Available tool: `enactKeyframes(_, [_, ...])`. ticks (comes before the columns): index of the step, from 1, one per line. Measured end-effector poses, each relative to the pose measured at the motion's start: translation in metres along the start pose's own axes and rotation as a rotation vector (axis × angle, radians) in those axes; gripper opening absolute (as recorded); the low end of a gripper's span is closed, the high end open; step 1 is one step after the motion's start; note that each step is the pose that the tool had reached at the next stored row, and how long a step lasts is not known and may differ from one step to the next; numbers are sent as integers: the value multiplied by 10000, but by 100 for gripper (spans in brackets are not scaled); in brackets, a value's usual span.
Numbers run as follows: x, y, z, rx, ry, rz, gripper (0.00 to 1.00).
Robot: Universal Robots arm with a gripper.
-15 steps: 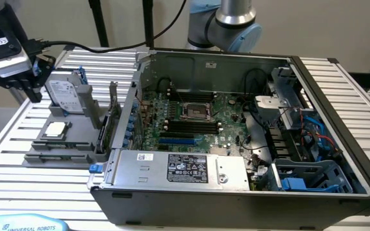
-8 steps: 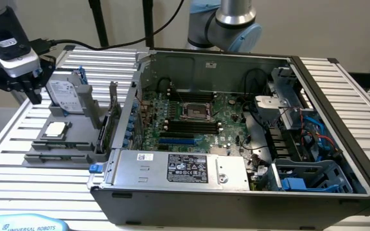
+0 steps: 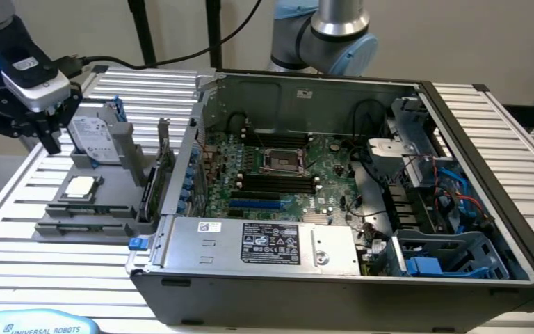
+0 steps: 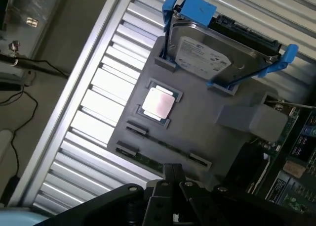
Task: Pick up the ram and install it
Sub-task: 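Pick up the ram and move it above insertion slot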
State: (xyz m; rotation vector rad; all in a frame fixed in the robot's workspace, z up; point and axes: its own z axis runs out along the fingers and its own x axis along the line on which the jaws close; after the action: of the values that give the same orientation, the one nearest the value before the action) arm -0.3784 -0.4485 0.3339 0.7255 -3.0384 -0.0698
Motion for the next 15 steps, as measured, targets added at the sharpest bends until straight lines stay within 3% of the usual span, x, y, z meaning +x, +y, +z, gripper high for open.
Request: enactKeyframes(15, [-1, -6, 128, 17, 130, -2724, 11])
